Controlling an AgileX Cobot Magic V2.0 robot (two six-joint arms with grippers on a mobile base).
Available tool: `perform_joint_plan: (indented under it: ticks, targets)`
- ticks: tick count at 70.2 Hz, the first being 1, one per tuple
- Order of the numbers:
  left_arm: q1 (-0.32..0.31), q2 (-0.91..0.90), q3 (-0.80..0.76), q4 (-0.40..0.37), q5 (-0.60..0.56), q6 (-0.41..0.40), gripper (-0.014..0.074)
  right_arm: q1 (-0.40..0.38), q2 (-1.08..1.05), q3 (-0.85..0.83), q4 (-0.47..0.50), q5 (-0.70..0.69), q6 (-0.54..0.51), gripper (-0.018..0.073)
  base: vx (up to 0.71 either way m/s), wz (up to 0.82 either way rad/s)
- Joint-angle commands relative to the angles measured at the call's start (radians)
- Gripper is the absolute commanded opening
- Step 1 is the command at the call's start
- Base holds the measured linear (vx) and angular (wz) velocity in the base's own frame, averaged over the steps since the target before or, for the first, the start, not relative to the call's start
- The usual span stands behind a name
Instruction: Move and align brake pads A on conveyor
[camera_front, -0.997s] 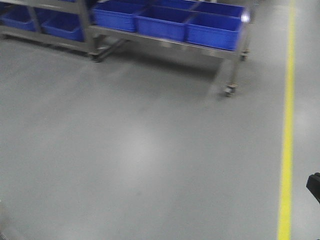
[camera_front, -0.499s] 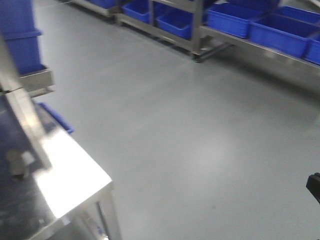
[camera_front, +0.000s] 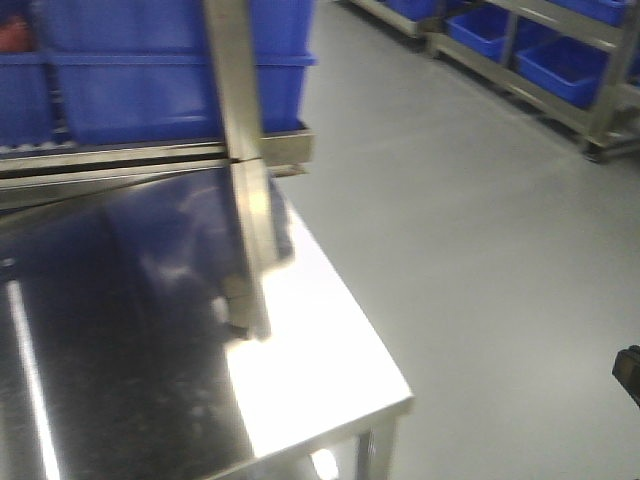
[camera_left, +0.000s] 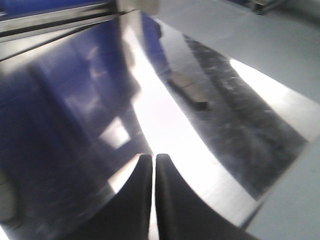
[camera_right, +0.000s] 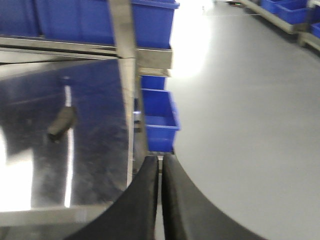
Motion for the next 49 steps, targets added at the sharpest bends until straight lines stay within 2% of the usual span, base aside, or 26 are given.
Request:
perform_joint_plan:
  ticks: [1,25,49]
  targets:
    - [-0.005,0.007,-0.027,0.001,-0.067,-0.007,-0.0006,-0.003,0.008,-0.023,0.000,-0.070,-0.008,0.0000,0.10,0.73]
    - [-0.005,0.007,-0.027,0.001,-0.067,-0.007,-0.0006,-0.003,0.008,-0.023,0.000,-0.070,-0.008,0.0000,0.10,0.63]
    - [-0.005,0.007,-0.027,0.001,-0.067,-0.007,-0.0006,-0.003,0.008,-0.023,0.000,-0.070,-0.008,0.0000,0.10,0.29]
